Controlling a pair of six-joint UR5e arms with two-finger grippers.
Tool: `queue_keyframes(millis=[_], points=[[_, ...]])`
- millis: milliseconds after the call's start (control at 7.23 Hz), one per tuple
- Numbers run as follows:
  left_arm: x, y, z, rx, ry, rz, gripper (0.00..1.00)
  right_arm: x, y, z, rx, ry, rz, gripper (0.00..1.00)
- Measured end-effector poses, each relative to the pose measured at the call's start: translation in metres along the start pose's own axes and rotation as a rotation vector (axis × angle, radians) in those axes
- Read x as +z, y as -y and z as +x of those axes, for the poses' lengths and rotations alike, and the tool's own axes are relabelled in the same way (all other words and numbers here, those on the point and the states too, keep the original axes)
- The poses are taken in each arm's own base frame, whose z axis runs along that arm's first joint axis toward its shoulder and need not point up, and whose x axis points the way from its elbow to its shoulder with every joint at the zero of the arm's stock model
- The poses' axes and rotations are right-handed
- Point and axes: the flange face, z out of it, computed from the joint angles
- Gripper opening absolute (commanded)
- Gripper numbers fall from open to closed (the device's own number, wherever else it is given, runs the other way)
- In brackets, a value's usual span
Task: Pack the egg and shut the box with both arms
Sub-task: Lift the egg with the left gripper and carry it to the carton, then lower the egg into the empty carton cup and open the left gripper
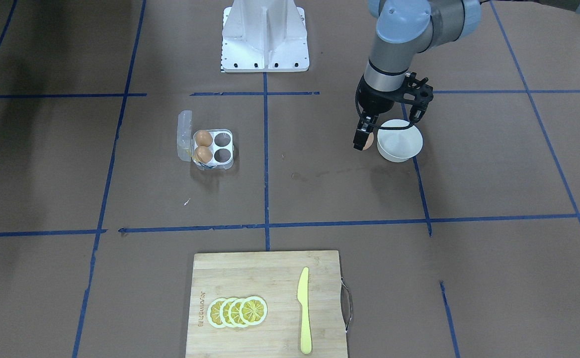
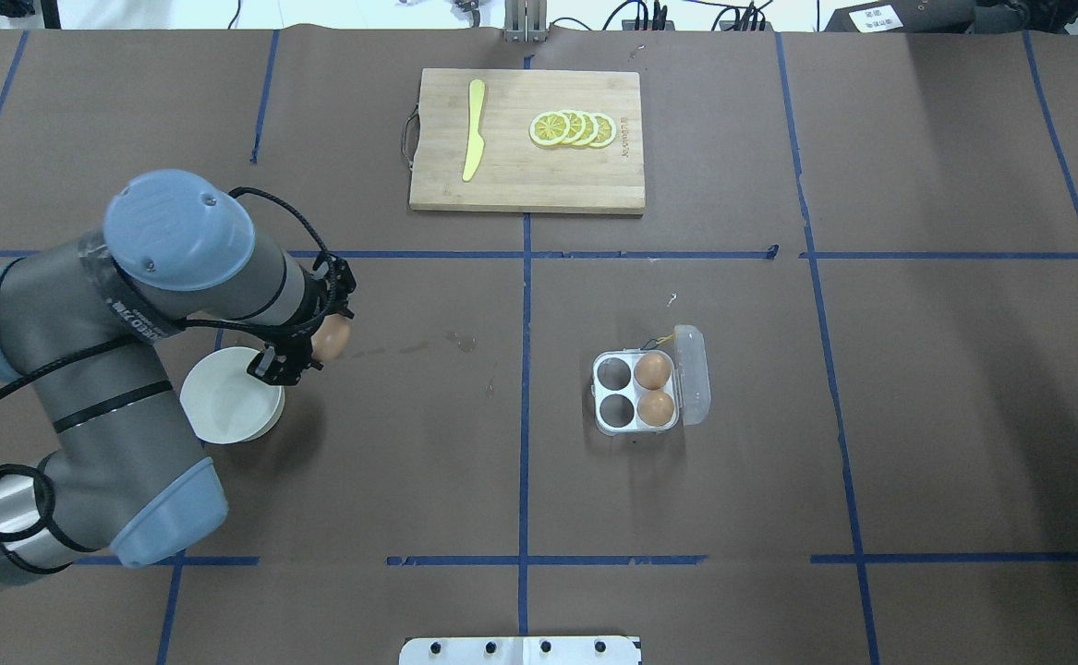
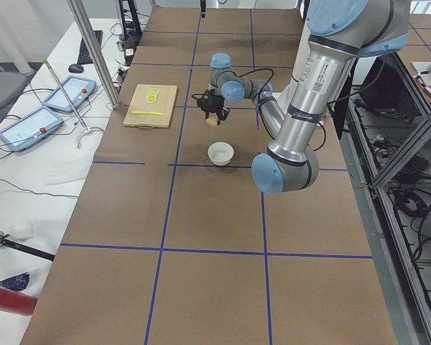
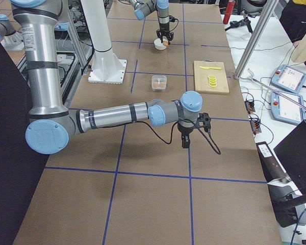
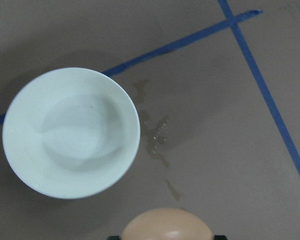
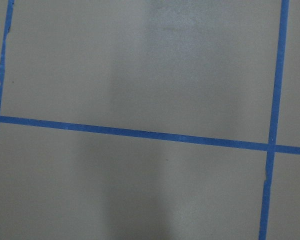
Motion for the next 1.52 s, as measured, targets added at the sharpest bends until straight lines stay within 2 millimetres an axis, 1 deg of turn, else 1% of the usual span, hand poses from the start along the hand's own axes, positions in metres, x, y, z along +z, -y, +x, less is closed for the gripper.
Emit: queue_keyframes(millis=[138,415,691,830,968,1106,1245,1383,1521], points=[[-0.007,-0.019,0.013,0.064,-0.02,-0.025,0.0,0.001,0.0,0.0,0.001,0.0,-0.001,1.0],[-0.013,-0.078,0.026,0.241,-0.044,-0.108,0.0,0.001,0.0,0.001,0.004,0.0,-0.003,1.0],[-0.004,-0.134,0.046,0.359,-0.097,-0.204,0.0,0.001,0.0,0.001,0.003,0.001,-0.002,1.0],[0.003,-0.162,0.052,0.44,-0.118,-0.238,0.0,0.001,0.0,0.001,0.004,0.001,-0.003,1.0],[0.01,-0.185,0.05,0.526,-0.143,-0.272,0.0,0.001,-0.001,0.001,0.005,0.002,-0.004,1.0],[0.019,-0.201,0.046,0.584,-0.173,-0.305,0.0,0.002,-0.001,0.001,0.006,0.002,-0.005,1.0],[0.029,-0.212,0.043,0.614,-0.192,-0.328,0.0,0.002,-0.001,0.001,0.006,0.002,-0.005,1.0],[0.037,-0.221,0.042,0.631,-0.206,-0.342,0.0,0.002,-0.001,0.001,0.006,0.002,-0.005,1.0],[0.042,-0.231,0.046,0.643,-0.217,-0.351,0.0,0.002,-0.001,0.001,0.006,0.002,-0.005,1.0]])
